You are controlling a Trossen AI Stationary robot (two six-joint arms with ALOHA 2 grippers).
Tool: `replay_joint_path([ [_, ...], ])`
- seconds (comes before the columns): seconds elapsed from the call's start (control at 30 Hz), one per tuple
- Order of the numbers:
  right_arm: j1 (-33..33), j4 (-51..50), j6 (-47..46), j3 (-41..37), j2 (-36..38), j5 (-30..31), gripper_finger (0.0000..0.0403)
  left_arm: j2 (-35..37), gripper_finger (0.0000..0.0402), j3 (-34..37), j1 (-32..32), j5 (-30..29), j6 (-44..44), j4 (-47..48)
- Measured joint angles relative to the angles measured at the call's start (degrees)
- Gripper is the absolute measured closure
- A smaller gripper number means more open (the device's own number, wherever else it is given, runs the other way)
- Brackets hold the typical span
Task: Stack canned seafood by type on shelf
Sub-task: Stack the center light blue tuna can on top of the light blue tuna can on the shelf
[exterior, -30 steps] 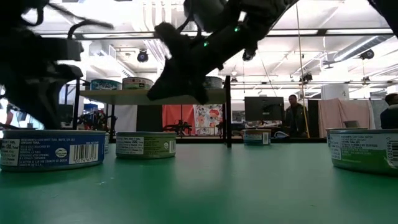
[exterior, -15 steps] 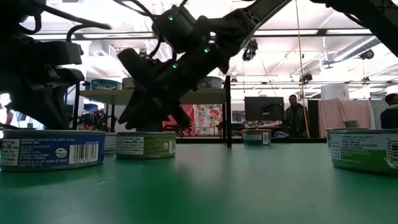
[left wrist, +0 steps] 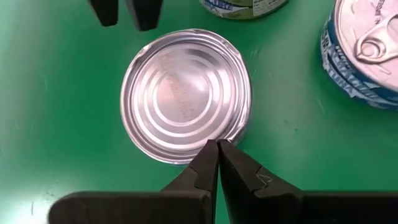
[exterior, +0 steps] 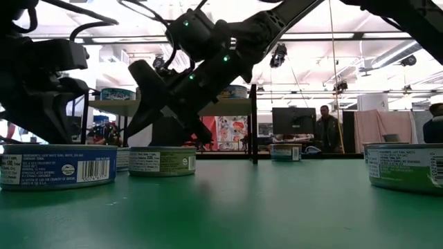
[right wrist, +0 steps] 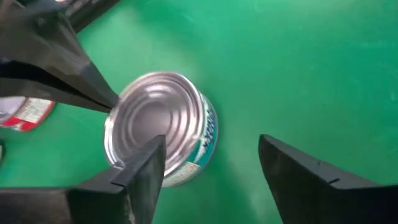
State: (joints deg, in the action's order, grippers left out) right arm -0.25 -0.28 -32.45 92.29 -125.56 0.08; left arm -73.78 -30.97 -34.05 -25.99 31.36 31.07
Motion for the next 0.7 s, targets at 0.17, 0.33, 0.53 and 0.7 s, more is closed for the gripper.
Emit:
replay_joint_path([
  [0.17,0.0,0.09,-0.01,-0.04,-1.03,-3.06,0.0137,0.0,0.0401,1.25,-0.45,-0.3,1.13,-3.3],
  [0.33,0.0,0.62,1.12,-0.04,-1.03,-3.15,0.0131,-0.28,0.0402,5.65,-0.65,3.07,3.71,-8.98],
  [0.53,-0.02,0.55,3.58,-0.04,-1.06,-3.3,0.0136,-1.91,0.0402,6.92,-1.34,0.22,6.47,-10.45],
  [0.7,-0.03,0.85,3.82,0.99,-2.84,-4.6,0.0144,-1.6,0.0402,4.41,-1.91,-2.41,1.03,-9.45],
])
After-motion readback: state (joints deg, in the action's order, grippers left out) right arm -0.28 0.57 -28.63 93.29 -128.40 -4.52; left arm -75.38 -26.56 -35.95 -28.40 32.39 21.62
